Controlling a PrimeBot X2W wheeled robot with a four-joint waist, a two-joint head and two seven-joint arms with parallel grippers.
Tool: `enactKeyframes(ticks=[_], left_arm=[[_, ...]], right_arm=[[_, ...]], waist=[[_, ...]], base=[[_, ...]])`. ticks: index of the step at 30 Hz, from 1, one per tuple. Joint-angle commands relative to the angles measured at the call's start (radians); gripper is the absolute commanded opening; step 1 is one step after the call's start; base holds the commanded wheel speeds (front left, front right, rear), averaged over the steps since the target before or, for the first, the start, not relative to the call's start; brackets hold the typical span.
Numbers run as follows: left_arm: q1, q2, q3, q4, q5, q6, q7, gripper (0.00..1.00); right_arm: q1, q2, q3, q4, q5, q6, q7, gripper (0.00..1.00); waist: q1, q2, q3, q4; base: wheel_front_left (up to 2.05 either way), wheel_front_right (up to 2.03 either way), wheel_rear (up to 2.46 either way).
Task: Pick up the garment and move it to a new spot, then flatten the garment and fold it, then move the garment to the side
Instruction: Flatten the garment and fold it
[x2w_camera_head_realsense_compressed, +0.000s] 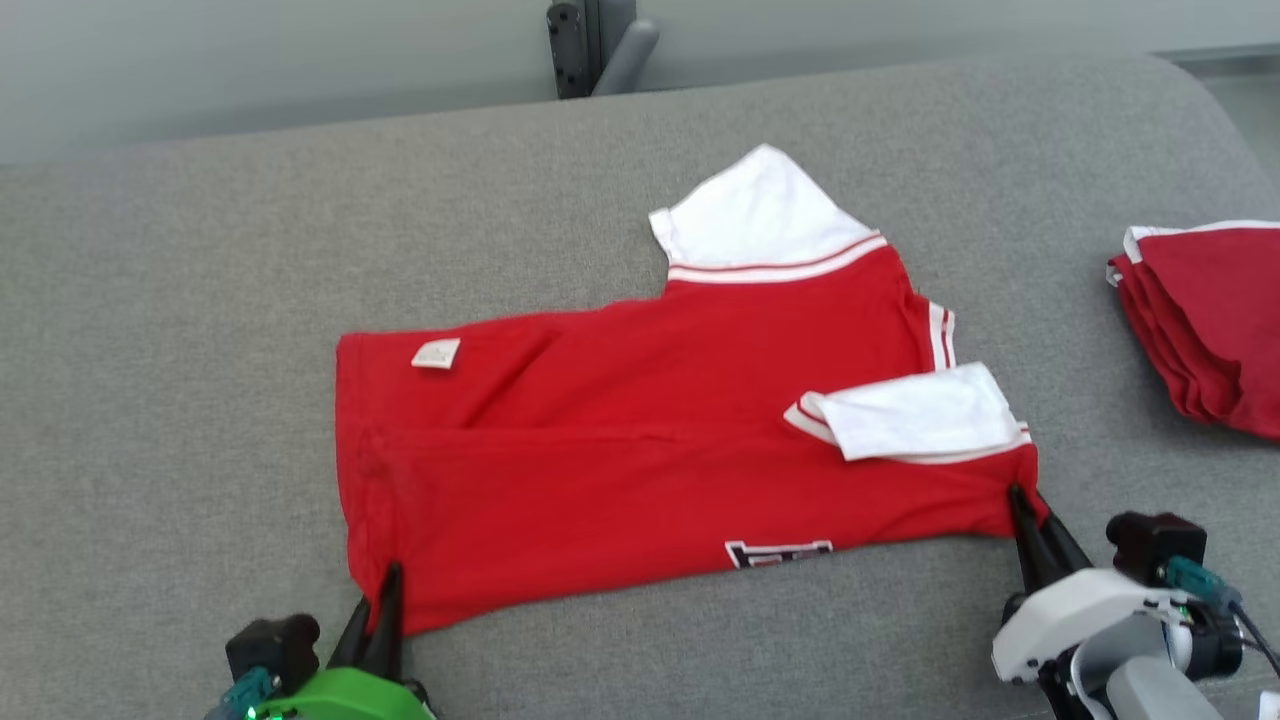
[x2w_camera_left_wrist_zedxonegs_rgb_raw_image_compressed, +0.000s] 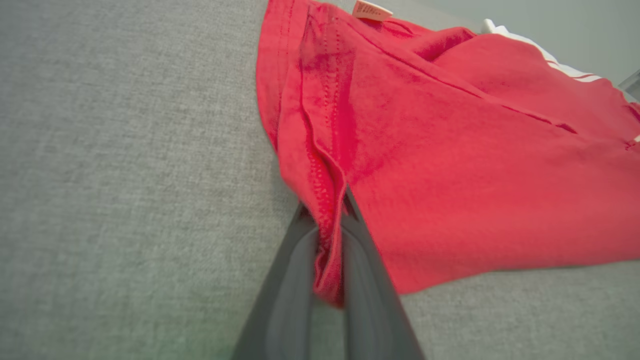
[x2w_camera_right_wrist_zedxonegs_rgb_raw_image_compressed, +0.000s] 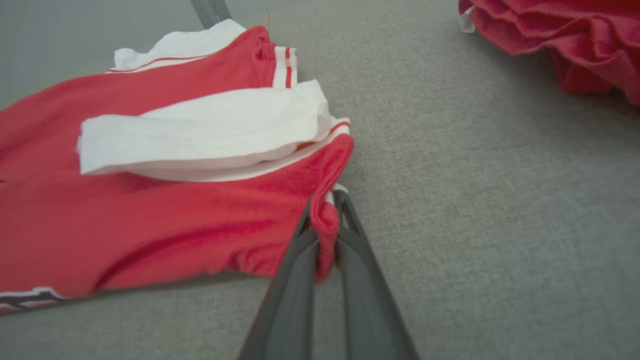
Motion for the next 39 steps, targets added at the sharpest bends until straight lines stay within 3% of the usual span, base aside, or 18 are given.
enactKeyframes(ticks=[1, 6, 7, 8, 9, 14, 19, 29, 37, 38, 39], left_arm=[[0.034, 0.017, -0.001, 0.012, -0.010, 0.003, 0.002, 0.00], [0.085, 0.057, -0.054, 0.034, 0.007, 0.003, 0.001, 0.00], [0.088, 0.062, -0.037, 0.045, -0.003, 0.003, 0.001, 0.20], [0.080, 0.059, -0.030, 0.038, -0.001, 0.003, 0.001, 0.87], [0.068, 0.056, -0.024, 0.029, 0.003, 0.003, 0.001, 1.00], [0.017, 0.026, 0.039, -0.055, 0.023, 0.003, 0.001, 1.00], [-0.084, 0.048, 0.024, -0.085, 0.053, 0.003, 0.001, 1.00], [-0.459, 0.109, -0.132, 0.212, 0.014, 0.003, 0.043, 1.00], [-0.576, 0.097, -0.164, 0.378, -0.022, 0.003, 0.055, 1.00], [-0.583, 0.093, -0.170, 0.392, -0.020, 0.003, 0.051, 0.89], [-0.586, 0.086, -0.175, 0.407, -0.025, 0.003, 0.049, 0.60]], right_arm=[[0.033, -0.011, 0.008, -0.003, 0.009, -0.002, -0.003, 0.00], [0.131, -0.057, 0.051, -0.035, 0.045, -0.002, -0.003, 0.00], [0.147, -0.075, 0.052, -0.051, 0.055, -0.002, -0.003, 0.00], [0.149, -0.079, 0.044, -0.057, 0.062, -0.002, -0.003, 1.00], [0.147, -0.083, 0.037, -0.063, 0.065, -0.002, -0.003, 1.00], [0.076, -0.084, -0.008, -0.143, 0.044, -0.001, -0.003, 1.00], [-0.053, -0.092, 0.004, -0.177, 0.015, -0.001, -0.003, 1.00], [-0.442, -0.113, 0.153, -0.034, -0.037, -0.001, 0.066, 1.00], [-0.601, -0.127, 0.226, 0.089, -0.042, -0.001, 0.112, 1.00], [-0.617, -0.131, 0.235, 0.107, -0.035, -0.001, 0.122, 1.00], [-0.630, -0.132, 0.243, 0.129, -0.027, -0.001, 0.139, 1.00]], waist=[[0.0000, -0.0001, -0.111, 0.022], [0.0000, -0.0001, -0.149, 0.047], [0.0000, -0.0001, -0.134, 0.055], [0.0000, -0.0001, -0.122, 0.059], [0.0000, -0.0001, -0.109, 0.062], [0.0000, -0.0001, -0.036, 0.067], [0.0000, -0.0001, 0.022, 0.062], [0.0000, -0.0001, 0.168, 0.062], [0.0000, -0.0001, 0.215, 0.088], [0.0000, -0.0001, 0.219, 0.094], [0.0000, -0.0001, 0.222, 0.099]], base=[[0.00, 0.00, 0.00], [0.00, 0.00, 0.00], [0.00, 0.00, 0.00], [0.00, 0.00, 0.00], [0.00, 0.00, 0.00], [0.00, 0.00, 0.00], [0.00, 0.00, 0.00], [0.00, 0.00, 0.00], [0.00, 0.00, 0.00], [0.00, 0.00, 0.00], [0.00, 0.00, 0.00]])
